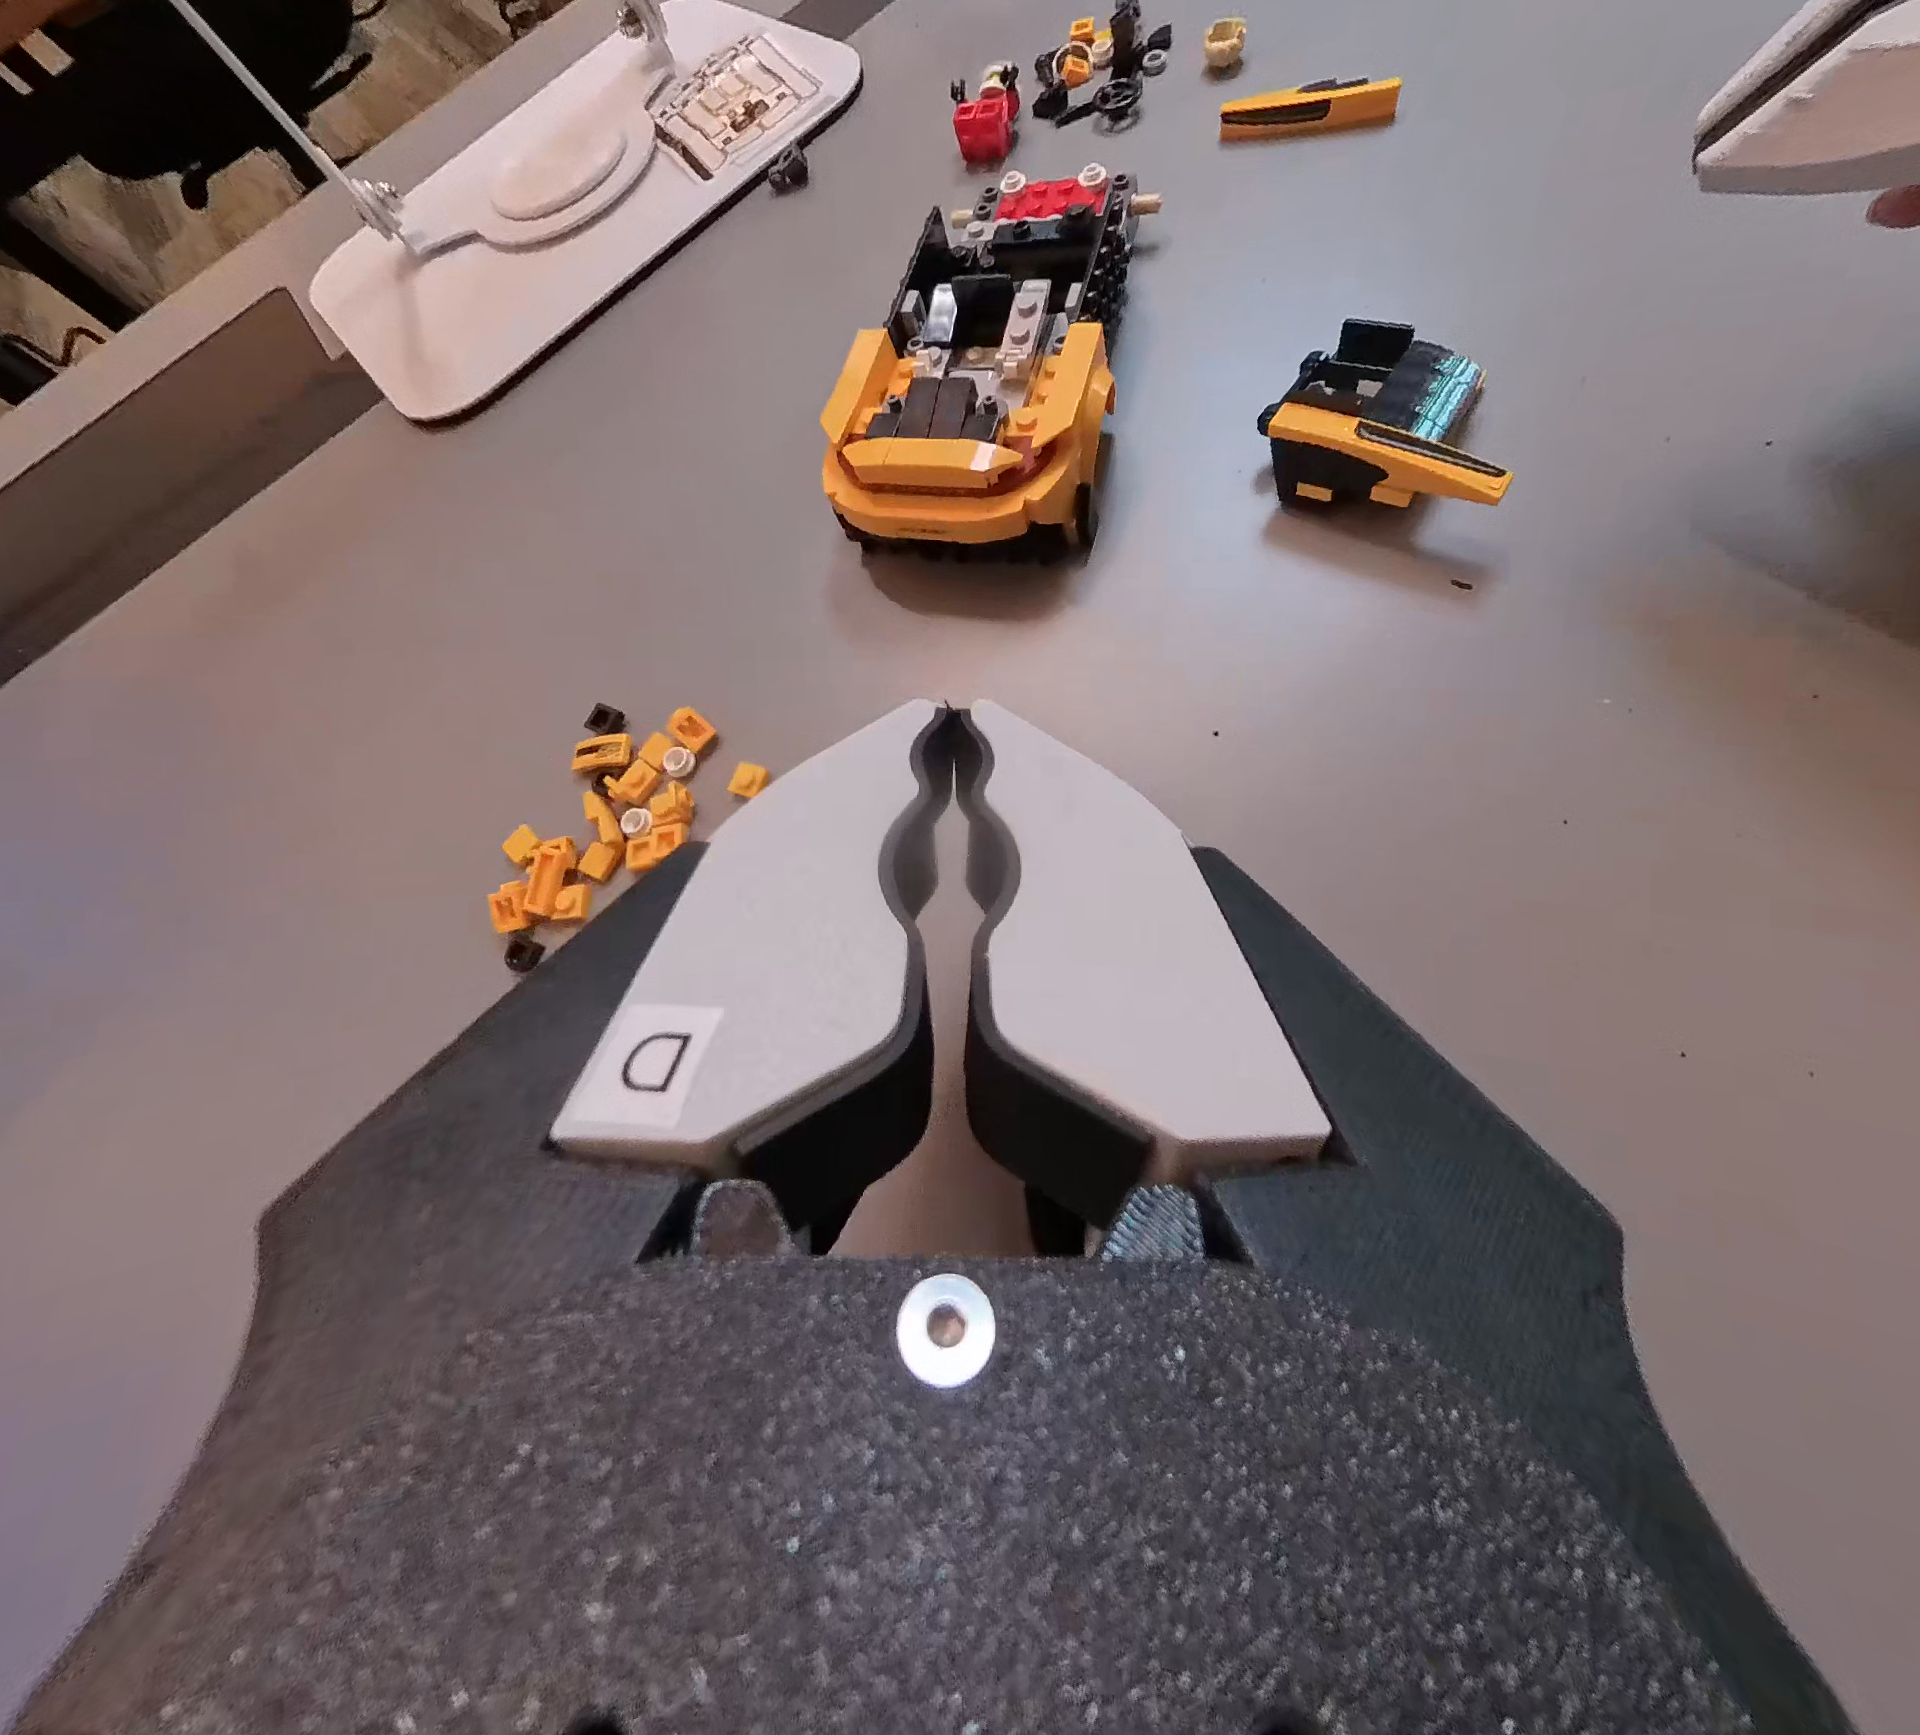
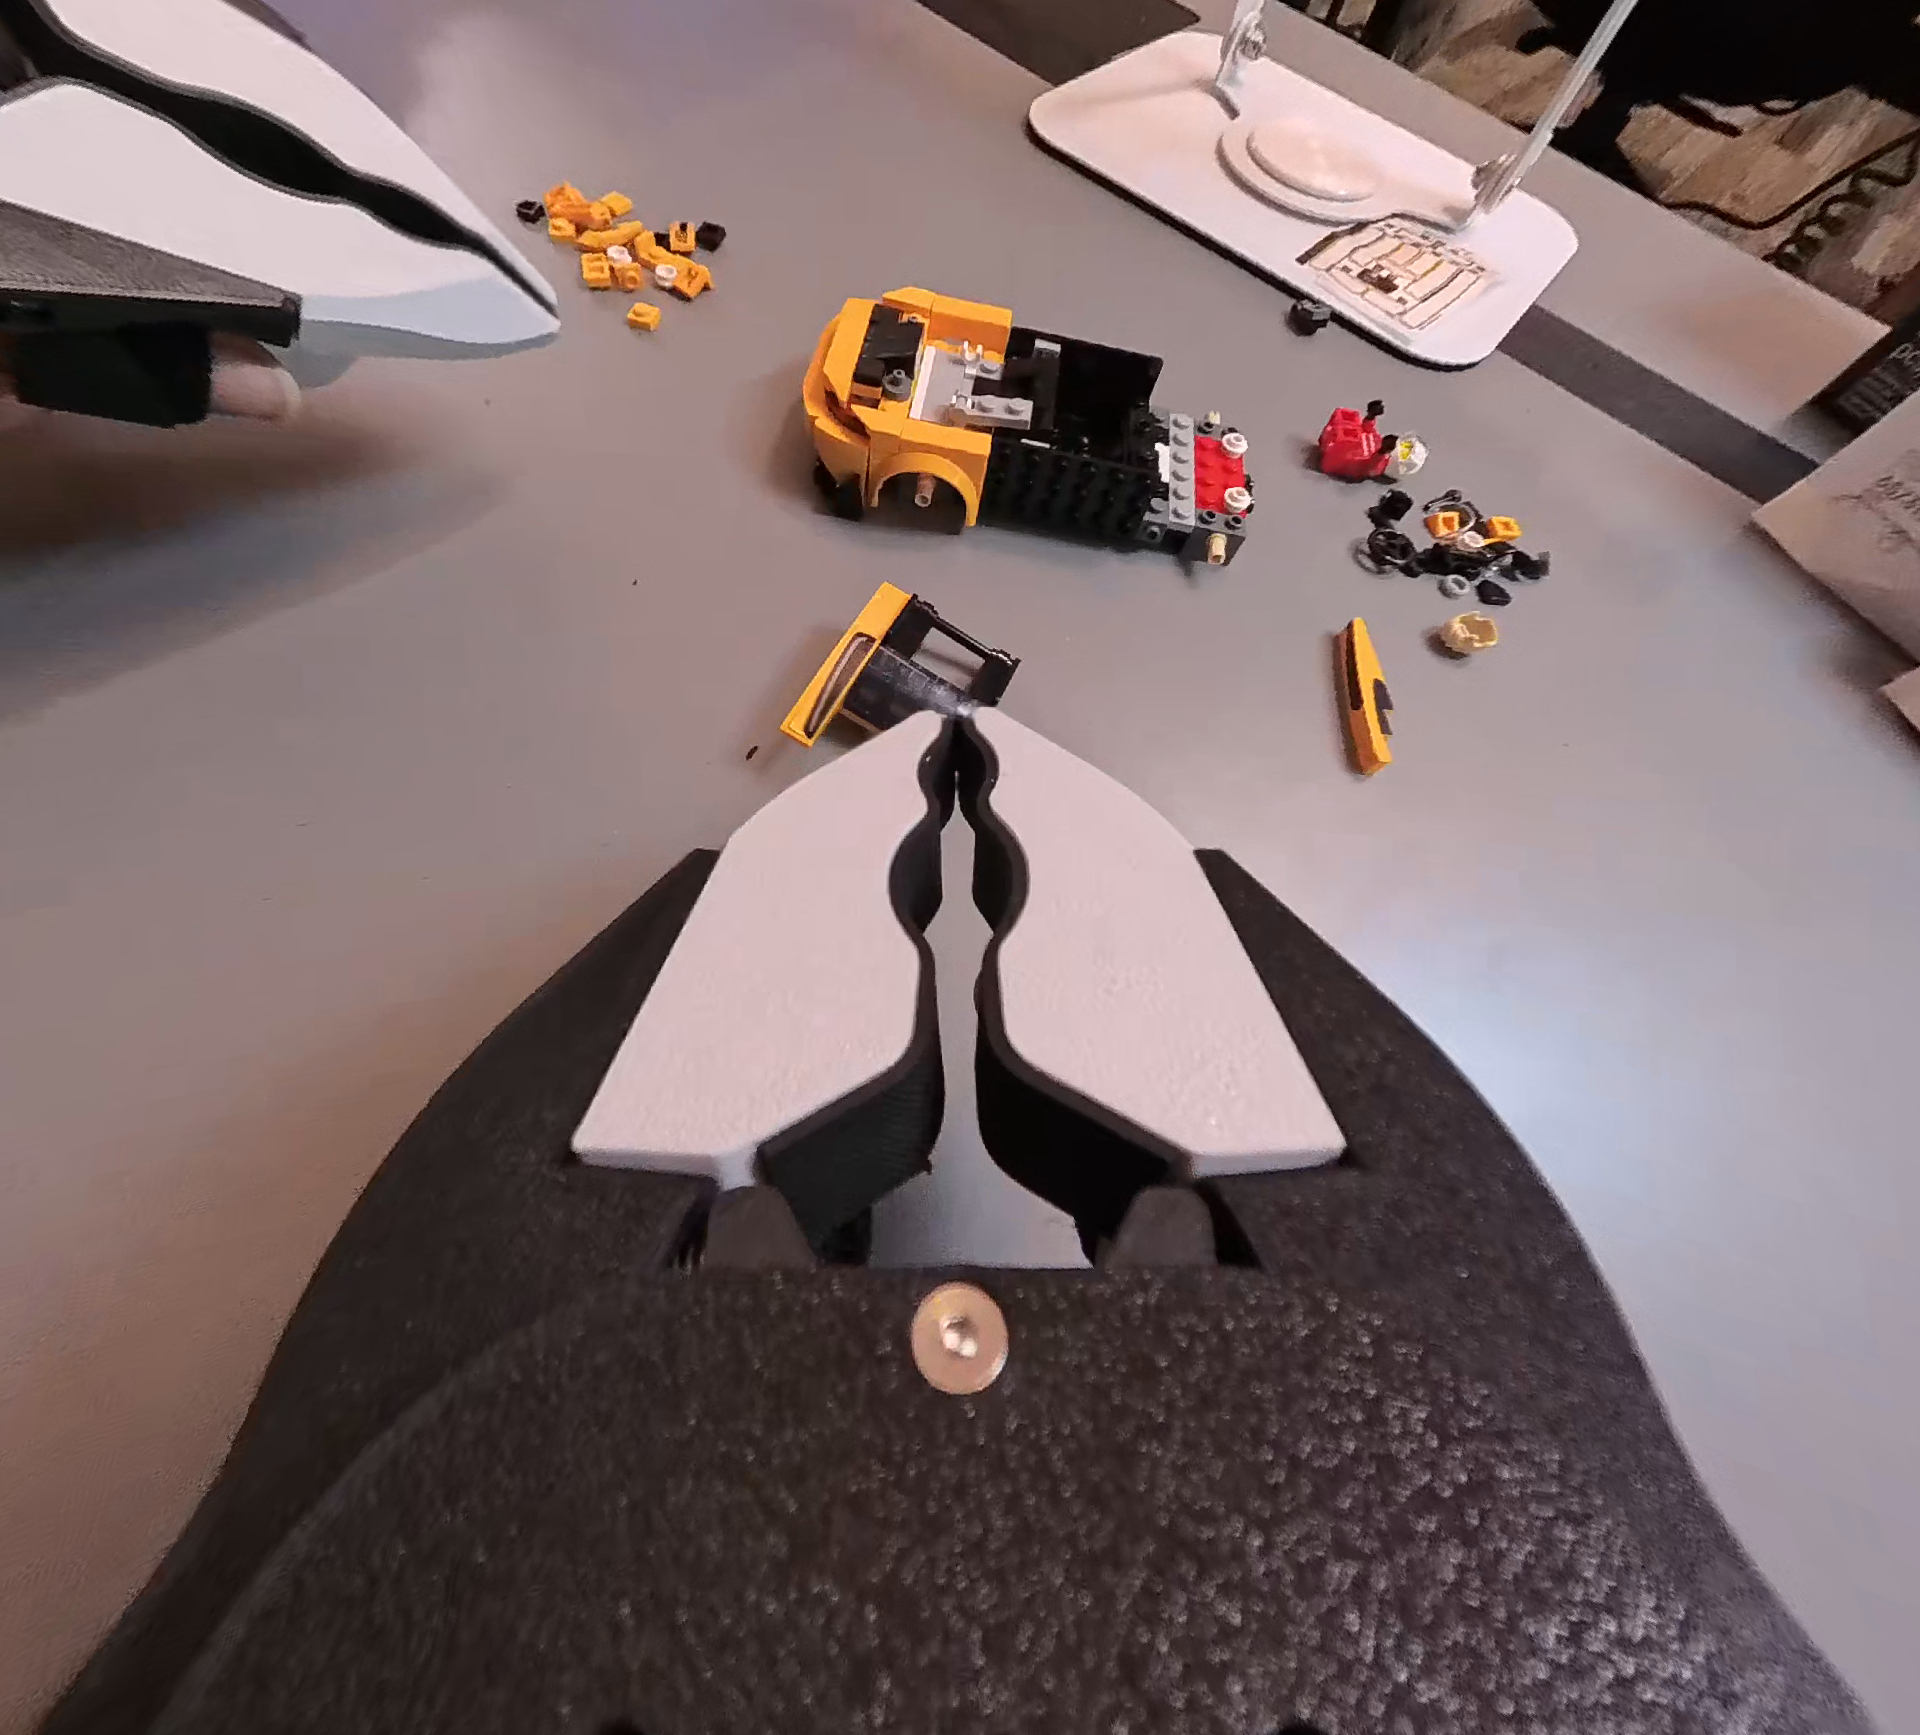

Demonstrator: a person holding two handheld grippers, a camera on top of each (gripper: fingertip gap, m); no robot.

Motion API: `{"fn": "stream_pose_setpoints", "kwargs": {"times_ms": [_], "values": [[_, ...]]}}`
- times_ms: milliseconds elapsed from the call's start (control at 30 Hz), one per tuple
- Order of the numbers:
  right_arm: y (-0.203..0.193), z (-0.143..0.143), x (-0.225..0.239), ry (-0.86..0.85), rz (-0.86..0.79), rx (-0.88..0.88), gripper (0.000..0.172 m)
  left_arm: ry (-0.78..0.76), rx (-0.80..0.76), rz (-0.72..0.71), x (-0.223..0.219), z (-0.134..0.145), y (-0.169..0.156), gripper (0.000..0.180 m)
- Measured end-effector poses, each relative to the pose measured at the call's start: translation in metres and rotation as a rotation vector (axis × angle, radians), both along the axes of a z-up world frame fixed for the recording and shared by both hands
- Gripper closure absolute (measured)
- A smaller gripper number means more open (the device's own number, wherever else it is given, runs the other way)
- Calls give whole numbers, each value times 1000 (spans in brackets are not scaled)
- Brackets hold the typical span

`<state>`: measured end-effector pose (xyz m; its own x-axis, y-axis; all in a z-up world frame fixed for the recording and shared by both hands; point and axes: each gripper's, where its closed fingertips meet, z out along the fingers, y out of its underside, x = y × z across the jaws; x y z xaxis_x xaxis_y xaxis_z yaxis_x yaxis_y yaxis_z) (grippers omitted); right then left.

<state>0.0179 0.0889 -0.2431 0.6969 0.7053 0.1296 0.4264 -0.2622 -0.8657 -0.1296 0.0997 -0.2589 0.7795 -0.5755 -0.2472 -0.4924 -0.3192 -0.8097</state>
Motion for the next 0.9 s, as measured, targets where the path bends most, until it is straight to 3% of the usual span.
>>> {"fn": "stream_pose_setpoints", "kwargs": {"times_ms": [467, 900], "values": [[-3, -21, -4, -42, 9, -44, 172, 3, -4, -43, 4, -2, -10, 180], [-7, -18, -8, -67, 25, -8, 172, 40, 13, -25, 1, -2, -10, 180]]}}
